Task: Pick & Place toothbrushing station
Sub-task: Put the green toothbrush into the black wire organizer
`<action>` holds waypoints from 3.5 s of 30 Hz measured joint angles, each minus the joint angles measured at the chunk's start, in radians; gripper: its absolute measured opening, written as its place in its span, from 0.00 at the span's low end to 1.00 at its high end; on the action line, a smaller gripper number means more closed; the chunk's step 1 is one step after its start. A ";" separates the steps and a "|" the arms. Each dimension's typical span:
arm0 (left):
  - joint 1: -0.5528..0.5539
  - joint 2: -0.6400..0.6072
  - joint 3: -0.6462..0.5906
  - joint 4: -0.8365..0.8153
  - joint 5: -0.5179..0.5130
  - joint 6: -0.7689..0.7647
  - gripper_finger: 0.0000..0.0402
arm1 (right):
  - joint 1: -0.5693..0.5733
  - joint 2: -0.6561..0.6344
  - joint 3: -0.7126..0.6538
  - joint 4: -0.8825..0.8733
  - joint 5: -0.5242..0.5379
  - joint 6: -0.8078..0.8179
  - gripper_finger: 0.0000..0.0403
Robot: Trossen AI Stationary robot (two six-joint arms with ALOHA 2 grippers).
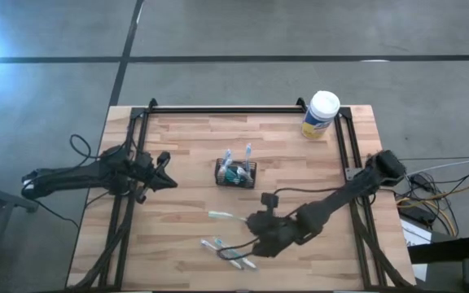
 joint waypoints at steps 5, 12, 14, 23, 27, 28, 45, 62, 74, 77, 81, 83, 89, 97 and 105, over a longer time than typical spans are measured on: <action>-0.047 0.000 0.000 0.029 -0.015 0.002 0.03 | -0.001 -0.138 -0.186 0.231 0.065 -0.106 0.06; -0.148 0.028 0.000 0.082 -0.148 0.057 0.03 | -0.014 -0.300 -0.498 0.649 0.066 -0.209 0.06; -0.176 0.053 0.000 0.112 -0.193 0.077 0.03 | -0.015 -0.309 -0.560 0.762 0.077 -0.262 0.06; -0.302 0.294 0.014 0.338 -0.315 0.197 0.12 | -0.029 -0.308 -0.740 1.253 0.057 -0.482 0.06; -0.318 0.408 0.078 0.355 -0.365 0.251 0.23 | -0.027 -0.274 -0.801 1.518 -0.001 -0.604 0.06; -0.318 0.436 0.097 0.355 -0.375 0.258 0.26 | -0.029 -0.262 -0.811 1.574 -0.023 -0.624 0.06; -0.318 0.812 0.344 0.478 -0.405 0.287 0.50 | -0.106 -0.088 -0.725 1.652 0.000 -0.693 0.06; -0.322 1.014 0.423 0.765 -0.324 0.257 0.49 | -0.127 -0.083 -0.716 1.652 0.002 -0.700 0.06; -0.322 1.127 0.533 0.766 -0.383 0.254 0.49 | -0.127 -0.083 -0.716 1.647 0.002 -0.704 0.06; -0.322 1.140 0.546 0.766 -0.384 0.254 0.49 | -0.127 -0.083 -0.716 1.647 0.002 -0.703 0.06; -0.322 1.158 0.561 0.765 -0.385 0.261 0.49 | -0.127 -0.083 -0.716 1.645 0.002 -0.704 0.06; -0.322 1.165 0.566 0.762 -0.385 0.266 0.49 | -0.127 -0.083 -0.716 1.645 0.002 -0.704 0.06; -0.322 1.181 0.585 0.759 -0.385 0.274 0.44 | -0.128 -0.083 -0.715 1.644 0.002 -0.699 0.06; -0.320 1.168 0.591 0.757 -0.370 0.314 0.07 | -0.127 -0.083 -0.715 1.645 0.000 -0.688 0.06; -0.319 1.136 0.610 0.667 -0.331 0.362 0.06 | -0.127 -0.083 -0.714 1.643 -0.039 -0.676 0.07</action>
